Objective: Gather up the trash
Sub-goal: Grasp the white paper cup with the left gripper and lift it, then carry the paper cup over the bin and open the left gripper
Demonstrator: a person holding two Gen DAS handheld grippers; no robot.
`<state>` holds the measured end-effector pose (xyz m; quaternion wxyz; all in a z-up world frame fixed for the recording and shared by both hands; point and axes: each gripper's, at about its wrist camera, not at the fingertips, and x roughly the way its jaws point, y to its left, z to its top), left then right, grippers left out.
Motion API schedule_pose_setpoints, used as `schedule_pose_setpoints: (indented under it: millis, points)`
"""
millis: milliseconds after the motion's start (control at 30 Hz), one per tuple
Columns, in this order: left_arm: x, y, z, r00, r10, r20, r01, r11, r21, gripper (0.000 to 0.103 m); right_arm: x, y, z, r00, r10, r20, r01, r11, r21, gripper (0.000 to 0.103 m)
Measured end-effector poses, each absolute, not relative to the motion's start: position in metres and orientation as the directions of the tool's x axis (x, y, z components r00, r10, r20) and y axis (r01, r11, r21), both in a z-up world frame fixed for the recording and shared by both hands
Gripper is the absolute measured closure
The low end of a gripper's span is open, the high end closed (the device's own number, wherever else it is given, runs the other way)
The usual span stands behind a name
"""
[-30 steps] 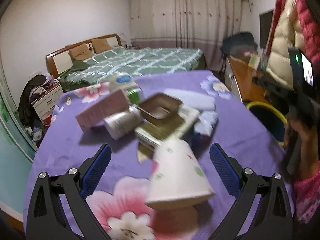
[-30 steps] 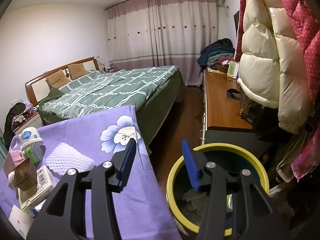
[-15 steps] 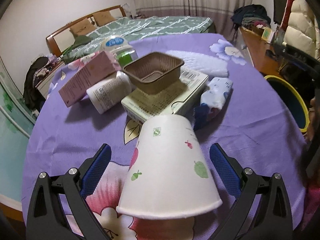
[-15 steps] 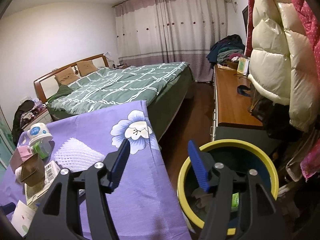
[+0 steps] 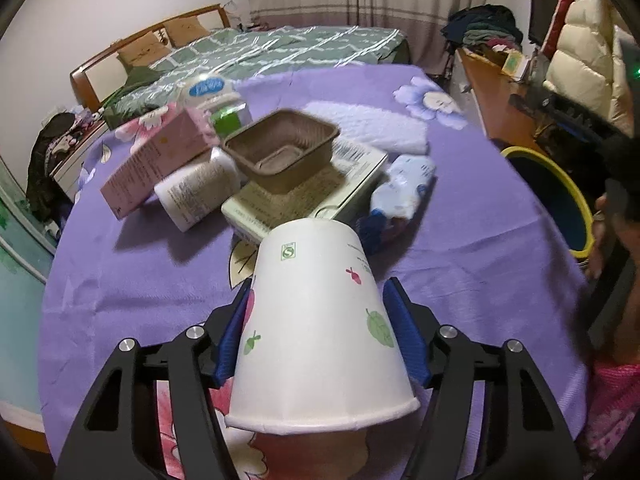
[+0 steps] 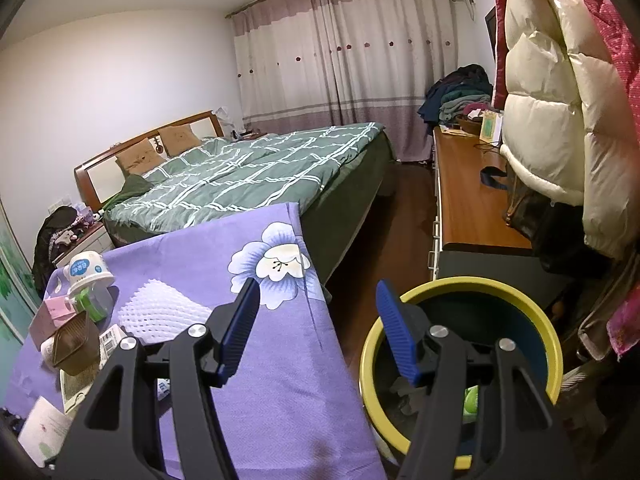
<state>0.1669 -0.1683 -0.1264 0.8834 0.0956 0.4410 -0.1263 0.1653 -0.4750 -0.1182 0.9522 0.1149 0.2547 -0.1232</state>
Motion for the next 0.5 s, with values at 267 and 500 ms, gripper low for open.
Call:
schedule_pose_setpoints:
  millis: [267,500]
  points:
    - [0.161,-0.200,-0.097,0.602,-0.239,-0.761,0.402,0.915,0.030,0.039,0.131,-0.490,-0.103,0.850,-0.242,-0.468,0.325,0.940,0.104,0.044]
    - [0.175,-0.269,-0.080,0.582,-0.347,-0.735,0.525,0.851,0.014,0.039,0.075,-0.534,-0.106,0.799,-0.374,-0.470,0.447,0.893,0.049,0.041]
